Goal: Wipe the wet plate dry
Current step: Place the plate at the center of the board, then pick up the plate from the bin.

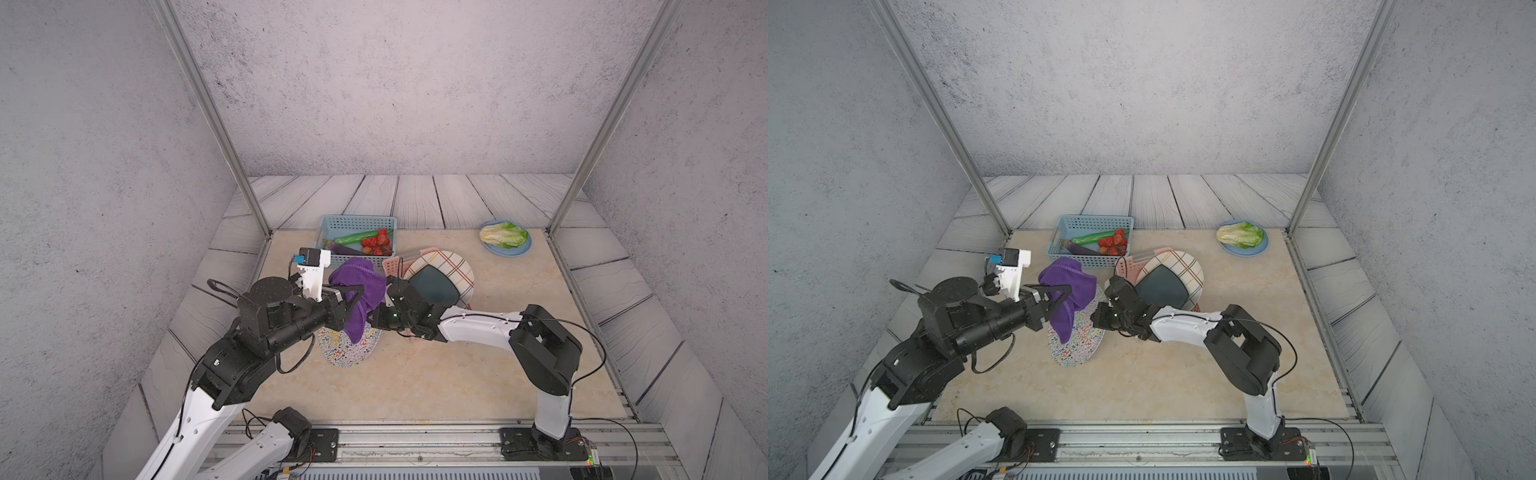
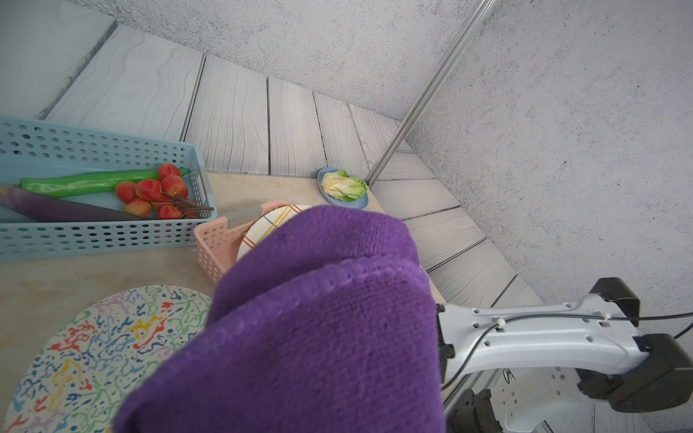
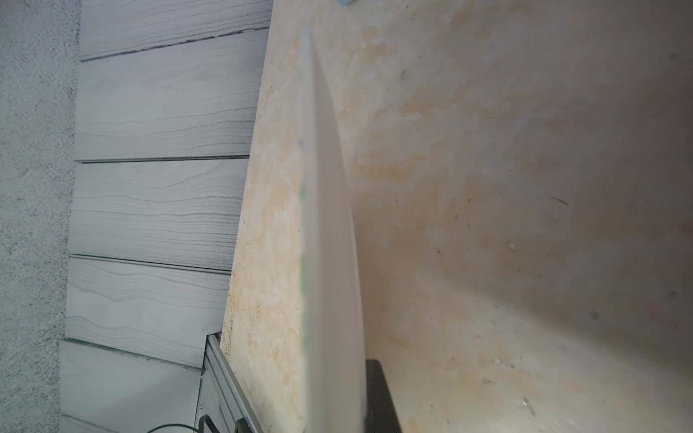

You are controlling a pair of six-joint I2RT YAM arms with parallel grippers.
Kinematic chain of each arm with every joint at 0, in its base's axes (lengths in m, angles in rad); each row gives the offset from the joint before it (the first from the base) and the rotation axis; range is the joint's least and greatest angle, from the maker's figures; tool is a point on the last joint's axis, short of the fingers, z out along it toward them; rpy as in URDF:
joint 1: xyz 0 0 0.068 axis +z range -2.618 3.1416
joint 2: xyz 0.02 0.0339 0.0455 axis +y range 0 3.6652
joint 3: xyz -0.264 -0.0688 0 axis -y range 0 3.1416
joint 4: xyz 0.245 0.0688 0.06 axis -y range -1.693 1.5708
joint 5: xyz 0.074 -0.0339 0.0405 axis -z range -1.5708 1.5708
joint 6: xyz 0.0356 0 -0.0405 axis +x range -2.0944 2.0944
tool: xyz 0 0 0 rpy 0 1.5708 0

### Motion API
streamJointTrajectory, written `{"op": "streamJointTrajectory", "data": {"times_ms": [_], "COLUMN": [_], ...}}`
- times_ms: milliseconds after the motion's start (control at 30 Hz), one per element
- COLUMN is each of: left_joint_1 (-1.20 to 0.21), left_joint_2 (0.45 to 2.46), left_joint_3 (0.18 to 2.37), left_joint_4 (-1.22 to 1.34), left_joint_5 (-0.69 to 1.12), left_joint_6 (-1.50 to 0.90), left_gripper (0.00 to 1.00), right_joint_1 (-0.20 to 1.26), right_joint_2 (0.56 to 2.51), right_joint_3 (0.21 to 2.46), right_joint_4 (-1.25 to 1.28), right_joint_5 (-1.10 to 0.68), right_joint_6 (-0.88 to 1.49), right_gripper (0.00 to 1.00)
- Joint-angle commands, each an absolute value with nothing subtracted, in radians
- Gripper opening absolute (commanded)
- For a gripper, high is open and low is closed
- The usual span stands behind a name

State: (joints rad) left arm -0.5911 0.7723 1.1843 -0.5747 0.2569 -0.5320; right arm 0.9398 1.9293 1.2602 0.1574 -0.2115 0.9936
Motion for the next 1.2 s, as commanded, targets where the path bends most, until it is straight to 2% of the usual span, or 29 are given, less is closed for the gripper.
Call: {"op": "streamJointTrajectory", "data": {"times_ms": [0, 167, 300, 433, 533, 733, 833, 933, 1000, 1067, 1167], "left_joint_1": [-0.587, -0.586, -0.586, -0.586, -0.587, -0.586, -0.586, -0.587, -0.587, -0.585, -0.587], "left_joint_2": [0.764, 0.768, 0.778, 0.787, 0.794, 0.822, 0.872, 0.961, 1.039, 1.110, 1.204], "left_joint_3": [1.174, 1.158, 1.149, 1.133, 1.118, 1.083, 1.052, 1.038, 1.031, 1.026, 1.020], "left_joint_4": [-0.542, -0.538, -0.546, -0.531, -0.536, -0.561, -0.543, -0.518, -0.491, -0.461, -0.413], "left_joint_5": [0.271, 0.267, 0.264, 0.260, 0.236, 0.092, 0.044, 0.051, 0.068, 0.083, 0.099], "left_joint_6": [-0.525, -0.527, -0.537, -0.547, -0.557, -0.590, -0.597, -0.585, -0.581, -0.581, -0.587], "left_gripper": [0.00, 0.00, 0.00, 0.00, 0.00, 0.00, 0.00, 0.00, 0.00, 0.00, 0.00], "right_joint_1": [0.947, 0.955, 0.958, 0.962, 0.968, 0.973, 0.945, 0.822, 0.688, 0.547, 0.439], "right_joint_2": [1.984, 2.029, 2.034, 2.009, 1.944, 1.644, 1.476, 1.346, 1.316, 1.330, 1.398], "right_joint_3": [1.300, 1.295, 1.273, 1.250, 1.214, 1.091, 1.091, 1.082, 1.091, 1.121, 1.179], "right_joint_4": [0.166, 0.065, -0.010, -0.068, -0.104, -0.140, -0.259, -0.342, -0.407, -0.483, -0.574], "right_joint_5": [-0.209, -0.172, -0.160, -0.152, -0.135, -0.112, -0.015, -0.003, -0.083, -0.163, -0.195], "right_joint_6": [0.980, 0.937, 0.885, 0.844, 0.828, 0.805, 0.766, 0.695, 0.643, 0.568, 0.471], "right_gripper": [0.03, 0.26, 0.38, 0.40, 0.46, 0.46, 0.44, 0.45, 0.45, 0.44, 0.45]}}
